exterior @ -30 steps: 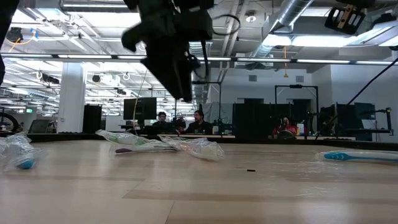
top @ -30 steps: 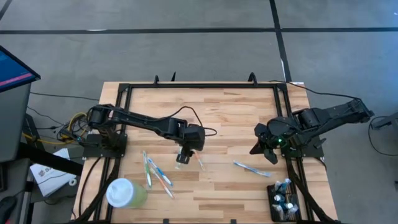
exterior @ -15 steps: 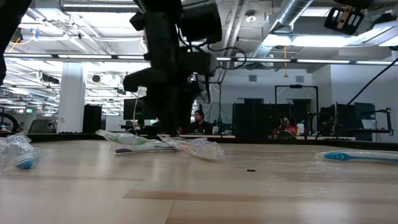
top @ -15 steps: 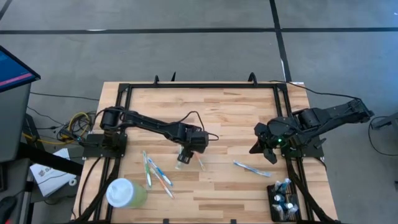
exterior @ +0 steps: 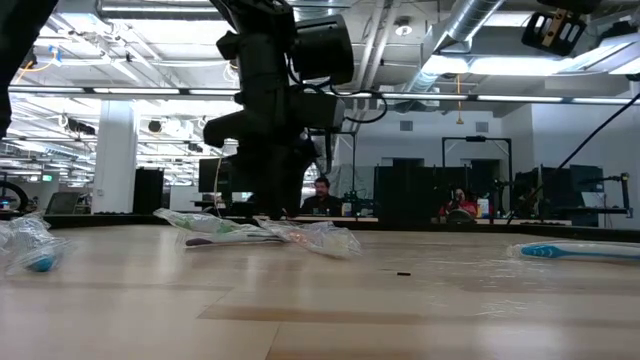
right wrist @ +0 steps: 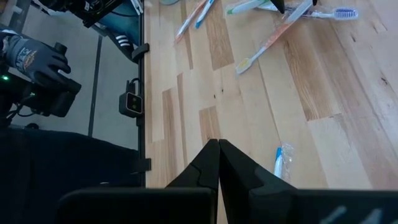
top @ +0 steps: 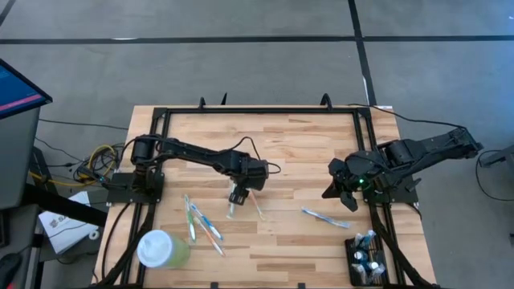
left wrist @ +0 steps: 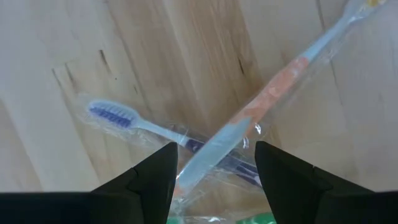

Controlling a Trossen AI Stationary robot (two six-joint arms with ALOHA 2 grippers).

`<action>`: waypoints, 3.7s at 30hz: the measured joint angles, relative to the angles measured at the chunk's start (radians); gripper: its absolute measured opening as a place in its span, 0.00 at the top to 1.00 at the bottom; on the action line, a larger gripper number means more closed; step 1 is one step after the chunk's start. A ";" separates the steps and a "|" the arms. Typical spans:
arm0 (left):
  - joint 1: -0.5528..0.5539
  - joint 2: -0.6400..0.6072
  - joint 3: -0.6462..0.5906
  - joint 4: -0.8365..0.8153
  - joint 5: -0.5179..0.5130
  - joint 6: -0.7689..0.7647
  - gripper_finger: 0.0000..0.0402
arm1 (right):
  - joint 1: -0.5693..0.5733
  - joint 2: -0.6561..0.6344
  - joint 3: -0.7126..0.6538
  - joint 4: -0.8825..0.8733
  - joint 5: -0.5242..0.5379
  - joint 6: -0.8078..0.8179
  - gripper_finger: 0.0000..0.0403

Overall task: Pick & Place toothbrushing station
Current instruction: Put the top orange toothbrush into the black organizer

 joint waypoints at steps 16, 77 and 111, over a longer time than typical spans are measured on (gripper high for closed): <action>-0.033 0.002 -0.073 0.004 0.004 -0.068 0.48 | 0.000 0.000 0.000 0.000 0.010 -0.001 1.00; -0.116 0.059 -0.017 0.100 0.015 -0.060 0.64 | -0.001 0.000 0.000 -0.009 0.034 -0.037 1.00; -0.118 -0.004 0.005 0.167 -0.035 -0.310 0.87 | -0.001 0.000 -0.001 -0.007 0.034 -0.045 1.00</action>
